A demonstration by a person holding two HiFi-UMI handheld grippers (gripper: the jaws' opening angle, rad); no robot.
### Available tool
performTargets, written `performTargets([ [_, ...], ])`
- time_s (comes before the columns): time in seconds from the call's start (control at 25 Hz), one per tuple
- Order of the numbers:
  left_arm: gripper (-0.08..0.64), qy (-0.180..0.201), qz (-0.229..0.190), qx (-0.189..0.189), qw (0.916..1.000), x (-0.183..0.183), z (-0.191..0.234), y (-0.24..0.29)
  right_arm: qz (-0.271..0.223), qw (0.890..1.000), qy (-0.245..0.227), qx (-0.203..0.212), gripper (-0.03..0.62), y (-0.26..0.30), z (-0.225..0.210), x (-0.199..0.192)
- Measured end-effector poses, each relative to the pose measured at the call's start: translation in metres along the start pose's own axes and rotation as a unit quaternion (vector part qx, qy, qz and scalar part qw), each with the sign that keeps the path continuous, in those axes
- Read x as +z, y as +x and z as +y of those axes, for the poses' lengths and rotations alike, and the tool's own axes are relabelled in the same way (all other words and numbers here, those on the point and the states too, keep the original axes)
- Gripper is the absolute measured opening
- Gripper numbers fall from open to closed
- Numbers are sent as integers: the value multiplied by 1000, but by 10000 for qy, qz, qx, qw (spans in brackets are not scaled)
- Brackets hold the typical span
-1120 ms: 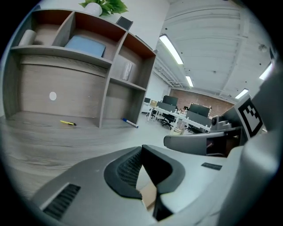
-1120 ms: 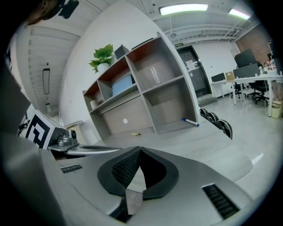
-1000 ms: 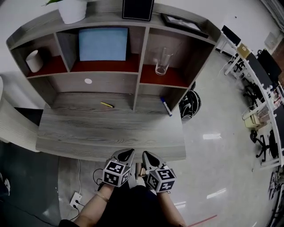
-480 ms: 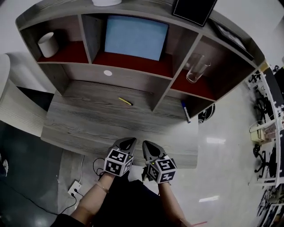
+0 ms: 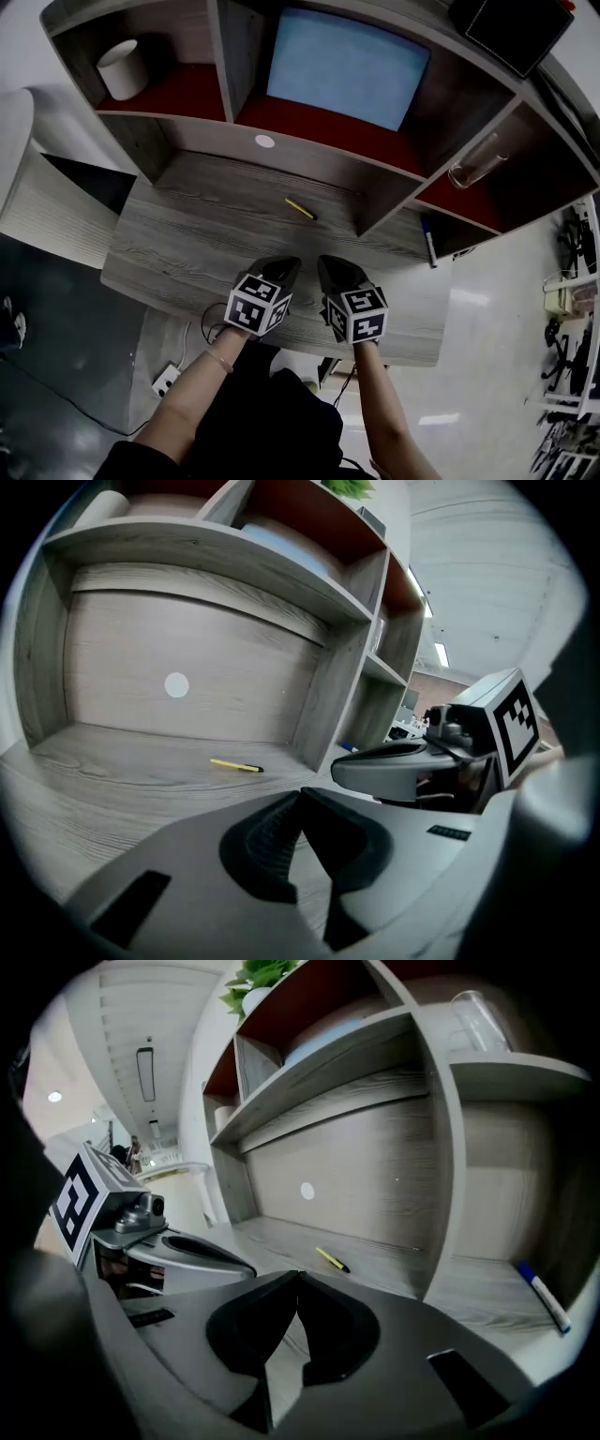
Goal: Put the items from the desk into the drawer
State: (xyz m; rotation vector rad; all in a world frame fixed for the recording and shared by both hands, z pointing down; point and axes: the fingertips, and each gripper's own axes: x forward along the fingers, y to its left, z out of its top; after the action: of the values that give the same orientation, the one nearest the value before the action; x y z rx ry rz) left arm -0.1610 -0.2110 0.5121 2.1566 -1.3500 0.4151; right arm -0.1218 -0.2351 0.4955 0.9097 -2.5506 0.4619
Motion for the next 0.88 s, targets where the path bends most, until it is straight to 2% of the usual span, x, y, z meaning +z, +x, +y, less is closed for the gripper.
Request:
performTargets([
  [0.2, 26, 102, 30, 38, 9999, 8, 24, 8, 227, 9990, -382, 40, -5, 37, -10, 4],
  [0.32, 28, 20, -15, 87, 10000, 14, 38, 15, 293, 9986, -447, -59, 1, 55, -21, 7],
  [0.52, 26, -284, -50, 160, 9995, 18, 63, 31, 559, 9980, -279, -64, 57, 84, -39, -2],
  [0.68, 28, -307, 19, 147, 9994, 17, 78, 46, 899, 9941, -587, 136, 114, 112, -44, -8],
  [0.88, 28, -372, 153, 188, 9990, 16, 99, 65, 1208, 9886, -883, 167, 126, 139, -52, -6],
])
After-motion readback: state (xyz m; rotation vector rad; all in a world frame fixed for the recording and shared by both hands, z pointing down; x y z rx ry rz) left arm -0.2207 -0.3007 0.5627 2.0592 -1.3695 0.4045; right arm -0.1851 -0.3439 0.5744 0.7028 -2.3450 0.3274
